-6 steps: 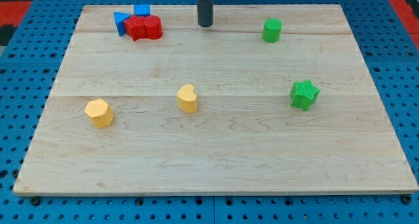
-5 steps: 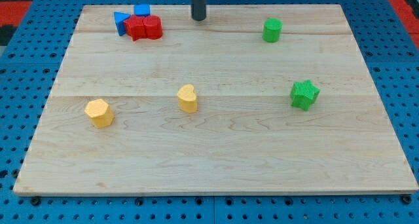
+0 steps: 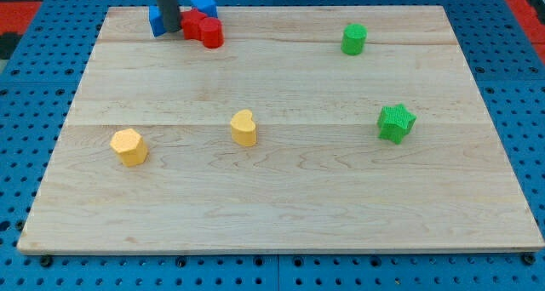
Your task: Separate the group of blocks
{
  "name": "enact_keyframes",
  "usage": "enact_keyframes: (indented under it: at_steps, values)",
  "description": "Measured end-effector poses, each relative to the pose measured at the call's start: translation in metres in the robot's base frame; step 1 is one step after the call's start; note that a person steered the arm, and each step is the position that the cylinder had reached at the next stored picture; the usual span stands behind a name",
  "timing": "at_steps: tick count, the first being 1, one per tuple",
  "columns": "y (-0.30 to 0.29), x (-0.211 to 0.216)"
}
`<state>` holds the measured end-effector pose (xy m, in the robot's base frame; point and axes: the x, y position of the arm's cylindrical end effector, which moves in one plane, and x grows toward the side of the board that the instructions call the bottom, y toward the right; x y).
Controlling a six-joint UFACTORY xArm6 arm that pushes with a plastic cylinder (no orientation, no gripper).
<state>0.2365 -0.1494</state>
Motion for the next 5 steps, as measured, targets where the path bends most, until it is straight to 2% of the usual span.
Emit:
enact_keyframes:
  at_steps: [2, 3, 5]
  values:
    - [0.085, 0.005]
    - [0.148, 0.005]
    - [0.092, -0.004]
